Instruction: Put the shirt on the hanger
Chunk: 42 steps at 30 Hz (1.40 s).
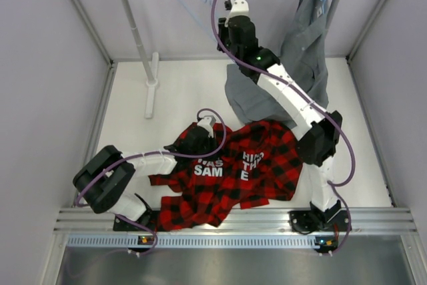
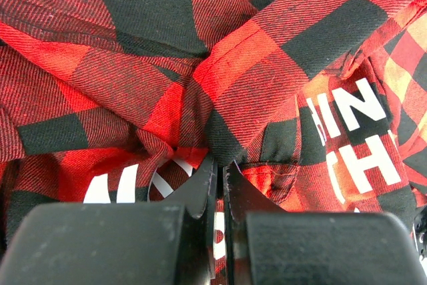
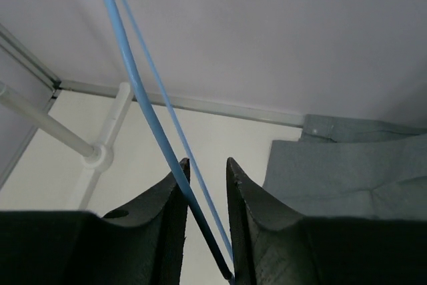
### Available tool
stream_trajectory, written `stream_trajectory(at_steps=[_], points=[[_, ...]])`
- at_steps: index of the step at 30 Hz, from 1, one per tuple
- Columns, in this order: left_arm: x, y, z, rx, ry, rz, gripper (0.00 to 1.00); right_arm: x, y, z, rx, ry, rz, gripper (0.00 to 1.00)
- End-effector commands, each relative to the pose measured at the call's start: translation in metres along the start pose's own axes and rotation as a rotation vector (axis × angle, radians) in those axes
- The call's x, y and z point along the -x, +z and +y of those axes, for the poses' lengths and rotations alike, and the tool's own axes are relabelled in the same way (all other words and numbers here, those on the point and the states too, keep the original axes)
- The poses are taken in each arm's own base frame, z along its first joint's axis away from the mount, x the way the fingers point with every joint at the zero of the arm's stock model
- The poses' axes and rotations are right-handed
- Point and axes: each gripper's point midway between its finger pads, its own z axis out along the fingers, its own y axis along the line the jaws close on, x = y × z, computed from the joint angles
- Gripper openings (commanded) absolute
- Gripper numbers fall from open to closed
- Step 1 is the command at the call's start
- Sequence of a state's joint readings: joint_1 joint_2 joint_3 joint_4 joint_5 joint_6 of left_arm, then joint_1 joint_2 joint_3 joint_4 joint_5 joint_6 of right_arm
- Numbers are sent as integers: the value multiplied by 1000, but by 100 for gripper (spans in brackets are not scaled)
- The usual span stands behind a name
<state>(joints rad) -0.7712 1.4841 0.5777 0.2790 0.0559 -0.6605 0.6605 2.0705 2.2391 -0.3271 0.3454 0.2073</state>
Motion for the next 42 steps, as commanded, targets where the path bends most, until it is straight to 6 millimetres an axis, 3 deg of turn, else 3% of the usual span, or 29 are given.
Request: stream_trajectory(at_steps=[1, 7, 11, 16, 24, 34, 38, 42], points=[[5, 2, -8, -40, 0, -29, 0, 29, -33, 1, 61, -38, -2, 27], [1, 3, -6, -38, -2, -19, 0, 19, -32, -17, 80, -29, 39, 23], [2, 5, -6, -37, 1, -19, 0, 21, -36, -13, 122, -42, 41, 15], [1, 6, -6, -36, 1, -12, 0, 28, -40, -7, 160, -46, 32, 20], [1, 6, -5, -35, 3, -11, 0, 27, -40, -8, 162, -59, 35, 0], [0, 7, -6, -39, 4, -8, 0, 39, -52, -16, 122, -108, 5, 2], [0, 7, -7, -44, 3, -8, 0, 33, -51, -25, 94, -148, 20, 0], [1, 6, -8, -46, 5, -13, 0, 24, -49, -27, 93, -176, 38, 5]])
